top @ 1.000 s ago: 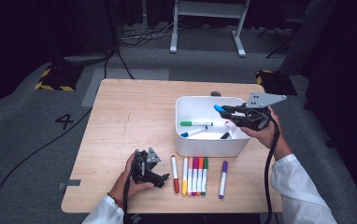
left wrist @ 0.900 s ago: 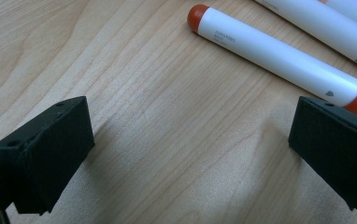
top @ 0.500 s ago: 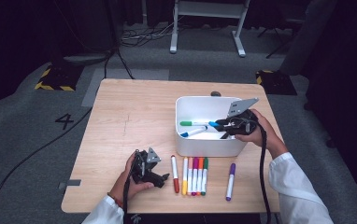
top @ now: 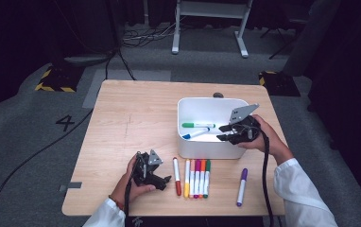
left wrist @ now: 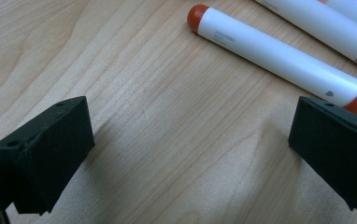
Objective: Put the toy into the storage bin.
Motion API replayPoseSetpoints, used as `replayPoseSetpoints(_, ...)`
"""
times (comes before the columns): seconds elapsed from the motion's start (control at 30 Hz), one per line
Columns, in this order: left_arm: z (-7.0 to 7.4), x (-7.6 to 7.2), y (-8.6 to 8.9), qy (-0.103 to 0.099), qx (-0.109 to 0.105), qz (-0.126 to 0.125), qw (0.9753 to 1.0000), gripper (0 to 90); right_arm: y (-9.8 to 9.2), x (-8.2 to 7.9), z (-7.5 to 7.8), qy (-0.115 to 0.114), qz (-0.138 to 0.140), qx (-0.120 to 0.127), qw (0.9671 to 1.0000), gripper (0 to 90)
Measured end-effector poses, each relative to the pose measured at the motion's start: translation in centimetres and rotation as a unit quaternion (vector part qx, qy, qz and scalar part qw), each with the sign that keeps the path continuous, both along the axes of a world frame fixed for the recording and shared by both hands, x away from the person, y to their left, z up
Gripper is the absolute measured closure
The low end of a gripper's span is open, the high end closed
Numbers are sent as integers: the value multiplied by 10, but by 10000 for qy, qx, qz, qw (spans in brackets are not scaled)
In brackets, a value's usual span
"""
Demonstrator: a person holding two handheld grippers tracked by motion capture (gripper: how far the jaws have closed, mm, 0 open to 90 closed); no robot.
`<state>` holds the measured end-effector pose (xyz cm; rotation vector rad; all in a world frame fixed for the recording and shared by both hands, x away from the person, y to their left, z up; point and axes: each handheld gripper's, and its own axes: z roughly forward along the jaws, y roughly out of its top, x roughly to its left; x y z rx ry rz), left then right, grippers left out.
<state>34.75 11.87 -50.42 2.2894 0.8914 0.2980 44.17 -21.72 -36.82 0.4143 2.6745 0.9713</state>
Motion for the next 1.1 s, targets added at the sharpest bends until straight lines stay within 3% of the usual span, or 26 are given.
replayPoseSetpoints(0.13, 0, 0, 0, -3, -1, -3, 10000, 1, -12, -7, 3, -184, -231, 347, 9990, 467)
replayPoseSetpoints(0.27, 0, 0, 0, 0, -1, 2, 10000, 1, -30, -17, 10, -423, -619, 704, 9947, 401)
replayPoseSetpoints(0.37, 0, 0, 0, -4, -3, 0, 10000, 1, -46, -30, 18, -649, -908, 995, 9888, 358)
replayPoseSetpoints(0.47, 0, 0, 0, -5, -1, 1, 10000, 1, -70, -55, 22, -1024, -1322, 1167, 9790, 345)
replayPoseSetpoints(0.53, 0, 0, 0, 1, 0, 4, 10000, 1, -85, -71, 17, -1047, -1541, 1272, 9742, 345)
replayPoseSetpoints(0.6, 0, 0, 0, 0, -1, 4, 10000, 1, -104, -87, 2, -769, -1796, 1466, 9697, 348)
replayPoseSetpoints(0.63, 0, 0, 0, 1, -1, 4, 10000, 1, -114, -97, -12, -606, -1938, 1432, 9686, 348)
replayPoseSetpoints(0.73, 0, 0, 0, 2, 1, 2, 10000, 1, -133, -119, -51, -253, -2299, 971, 9680, 351)
replayPoseSetpoints(0.83, 0, 0, 0, 3, 10, -4, 10000, 0, -148, -139, -85, 154, -2606, 808, 9619, 358)
replayPoseSetpoints(0.87, 0, 0, 0, 10, 11, -13, 10000, 0, -151, -146, -94, 160, -2712, 649, 9602, 357)
replayPoseSetpoints(0.97, 0, 1, -1, -19, 11, -14, 10000, 0, -161, -158, -111, 303, -2952, 674, 9526, 371)
replayPoseSetpoints(1.1, 0, 1, -1, -19, 13, -11, 10000, 0, -163, -165, -125, 504, -3018, 691, 9495, 430)
